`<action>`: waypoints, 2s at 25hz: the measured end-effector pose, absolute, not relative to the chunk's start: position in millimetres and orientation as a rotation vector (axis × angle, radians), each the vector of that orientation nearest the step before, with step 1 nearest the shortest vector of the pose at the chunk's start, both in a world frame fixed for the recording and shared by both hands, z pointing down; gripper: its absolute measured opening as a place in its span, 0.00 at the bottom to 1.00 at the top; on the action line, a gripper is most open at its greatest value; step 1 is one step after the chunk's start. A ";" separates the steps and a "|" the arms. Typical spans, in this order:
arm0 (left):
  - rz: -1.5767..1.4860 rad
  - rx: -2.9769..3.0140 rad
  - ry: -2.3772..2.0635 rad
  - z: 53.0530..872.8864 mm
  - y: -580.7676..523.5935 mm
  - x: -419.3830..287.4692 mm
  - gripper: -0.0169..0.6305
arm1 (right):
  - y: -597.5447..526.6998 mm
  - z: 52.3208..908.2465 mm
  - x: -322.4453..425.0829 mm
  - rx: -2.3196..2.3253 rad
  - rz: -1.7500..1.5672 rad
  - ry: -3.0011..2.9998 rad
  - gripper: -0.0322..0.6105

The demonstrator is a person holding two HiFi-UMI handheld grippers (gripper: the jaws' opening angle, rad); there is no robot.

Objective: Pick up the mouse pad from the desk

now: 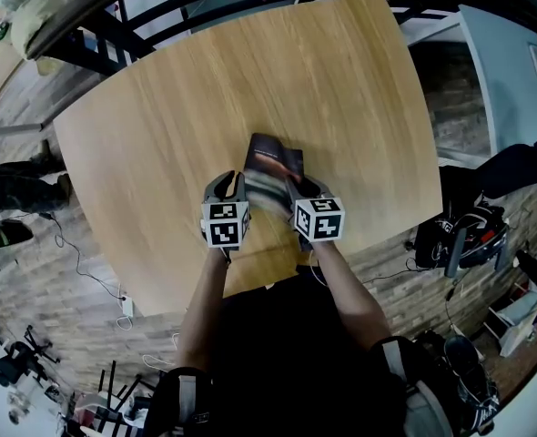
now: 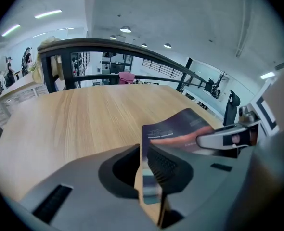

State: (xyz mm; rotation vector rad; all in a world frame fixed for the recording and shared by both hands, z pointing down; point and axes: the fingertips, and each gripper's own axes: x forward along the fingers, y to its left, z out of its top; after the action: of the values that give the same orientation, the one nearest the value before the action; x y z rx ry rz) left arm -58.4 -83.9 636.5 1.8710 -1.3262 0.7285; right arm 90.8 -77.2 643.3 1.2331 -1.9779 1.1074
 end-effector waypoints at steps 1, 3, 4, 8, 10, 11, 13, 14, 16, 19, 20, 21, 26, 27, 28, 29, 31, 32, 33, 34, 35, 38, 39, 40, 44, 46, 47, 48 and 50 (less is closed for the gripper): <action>0.730 1.871 -1.335 634.4 -83.2 -59.0 0.12 | -77.1 641.7 90.8 1.232 1.105 -1.982 0.19; 0.735 1.871 -1.348 630.1 -80.8 -60.0 0.09 | -76.2 637.8 90.7 1.230 1.100 -1.992 0.18; 0.738 1.871 -1.353 628.1 -79.5 -60.3 0.09 | -75.7 635.9 90.8 1.228 1.098 -1.997 0.18; 0.738 1.872 -1.377 619.3 -76.6 -59.1 0.08 | -74.6 631.0 93.7 1.219 1.087 -2.013 0.18; 0.734 1.875 -1.400 613.7 -75.8 -58.6 0.07 | -74.1 629.1 95.6 1.213 1.080 -2.021 0.18; 0.730 1.876 -1.413 610.7 -75.4 -58.4 0.07 | -73.8 627.9 96.6 1.210 1.077 -2.024 0.18; 0.720 1.875 -1.440 604.6 -74.1 -57.9 0.06 | -73.2 625.4 98.4 1.201 1.070 -2.031 0.17; 0.715 1.874 -1.450 601.7 -73.5 -57.3 0.06 | -73.2 624.0 99.0 1.195 1.066 -2.036 0.17; 0.708 1.871 -1.465 596.4 -72.6 -55.0 0.06 | -73.9 620.7 100.2 1.183 1.056 -2.048 0.17; 0.711 1.854 -1.503 590.2 -71.4 -55.7 0.06 | -75.2 616.1 102.1 1.164 1.040 -2.069 0.16; 0.699 1.843 -1.518 588.0 -71.4 -57.3 0.06 | -75.6 614.9 102.5 1.157 1.034 -2.075 0.16; 0.683 1.833 -1.531 585.6 -71.1 -58.4 0.06 | -75.9 613.5 103.0 1.150 1.028 -2.081 0.16; 0.680 1.825 -1.569 572.9 -63.6 -55.9 0.06 | -74.7 604.3 108.2 1.109 0.992 -2.117 0.16; 0.675 1.819 -1.579 570.2 -61.3 -55.1 0.06 | -74.3 603.0 109.1 1.100 0.984 -2.125 0.16; 0.664 1.812 -1.589 567.3 -59.0 -54.4 0.06 | -73.9 602.0 109.6 1.090 0.976 -2.133 0.16; 0.652 1.804 -1.600 564.1 -56.9 -54.0 0.06 | -74.0 601.1 109.7 1.080 0.970 -2.141 0.16; 0.629 1.792 -1.625 557.9 -52.3 -52.4 0.06 | -74.9 598.6 110.0 1.063 0.954 -2.161 0.15; 0.618 1.786 -1.636 555.3 -49.0 -50.4 0.06 | -74.7 597.2 111.7 1.055 0.942 -2.168 0.15; 0.607 1.781 -1.647 552.5 -45.6 -48.0 0.06 | -74.0 595.4 114.4 1.051 0.929 -2.173 0.15; 0.595 1.779 -1.658 548.9 -42.7 -46.4 0.06 | -73.4 593.1 116.6 1.049 0.914 -2.177 0.15; 0.583 1.781 -1.669 543.8 -40.5 -46.3 0.06 | -73.1 590.1 117.0 1.048 0.901 -2.182 0.15; 0.543 1.808 -1.693 524.5 -34.8 -50.8 0.06 | -70.9 578.9 111.2 1.053 0.864 -2.201 0.15; 0.533 1.822 -1.697 518.4 -32.5 -51.7 0.06 | -69.4 575.1 109.3 1.056 0.851 -2.206 0.15; 0.523 1.835 -1.699 512.8 -29.7 -52.3 0.06 | -67.3 571.6 107.8 1.059 0.840 -2.210 0.14; 0.476 1.876 -1.700 495.1 -16.9 -53.2 0.06 | -55.4 559.1 104.2 1.068 0.809 -2.220 0.14; 0.449 1.892 -1.700 488.2 -9.7 -55.4 0.06 | -48.2 553.9 102.0 1.073 0.791 -2.224 0.14; 0.439 1.897 -1.703 485.0 -5.2 -58.3 0.06 | -44.2 551.2 99.6 1.077 0.785 -2.227 0.14; 0.430 1.900 -1.706 481.8 -0.5 -61.9 0.06 | -40.1 548.4 96.7 1.081 0.780 -2.230 0.14; 0.405 1.901 -1.715 476.2 8.0 -69.0 0.06 | -33.7 541.8 90.7 1.088 0.763 -2.239 0.14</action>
State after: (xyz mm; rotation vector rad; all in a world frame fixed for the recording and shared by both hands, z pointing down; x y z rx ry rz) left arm -69.0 8.0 476.2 1.9006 -1.7152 0.4055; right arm 90.7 -33.7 541.8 1.0878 -2.2392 0.7630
